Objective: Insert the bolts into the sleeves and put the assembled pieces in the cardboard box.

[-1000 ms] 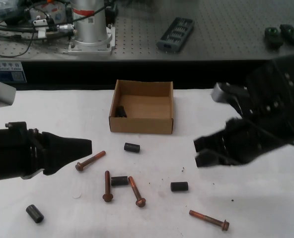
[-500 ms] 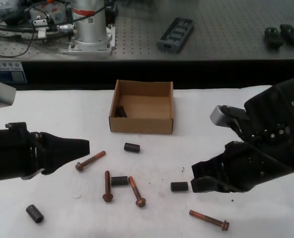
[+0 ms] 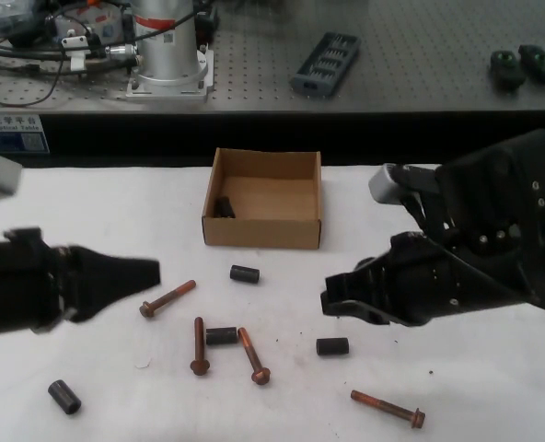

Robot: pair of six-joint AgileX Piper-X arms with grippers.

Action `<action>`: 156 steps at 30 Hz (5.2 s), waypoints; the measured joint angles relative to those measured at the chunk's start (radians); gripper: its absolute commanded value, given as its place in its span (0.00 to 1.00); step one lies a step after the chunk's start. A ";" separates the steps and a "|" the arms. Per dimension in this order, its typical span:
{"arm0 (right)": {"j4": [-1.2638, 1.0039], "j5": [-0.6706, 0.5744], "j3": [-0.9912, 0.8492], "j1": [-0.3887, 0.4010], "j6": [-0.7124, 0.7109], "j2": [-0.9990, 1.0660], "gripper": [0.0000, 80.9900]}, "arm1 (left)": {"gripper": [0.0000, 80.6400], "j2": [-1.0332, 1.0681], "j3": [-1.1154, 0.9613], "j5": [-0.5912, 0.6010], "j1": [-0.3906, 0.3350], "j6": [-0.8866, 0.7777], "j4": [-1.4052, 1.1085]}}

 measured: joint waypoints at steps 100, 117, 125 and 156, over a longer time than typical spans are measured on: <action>0.527 0.170 -0.303 0.422 -0.773 0.301 0.06 | 0.12 -0.413 0.000 -0.318 0.069 0.745 0.502; 0.435 0.345 -0.257 0.421 -0.675 0.301 0.40 | 0.12 -0.413 0.000 -0.257 0.049 0.880 0.594; 0.435 0.360 -0.255 0.364 -0.527 0.287 0.32 | 0.44 -0.344 0.000 -0.212 -0.058 0.882 0.594; 0.329 0.095 -0.254 -0.071 -0.089 0.022 0.31 | 0.47 0.344 -0.296 -0.581 -0.458 0.480 0.617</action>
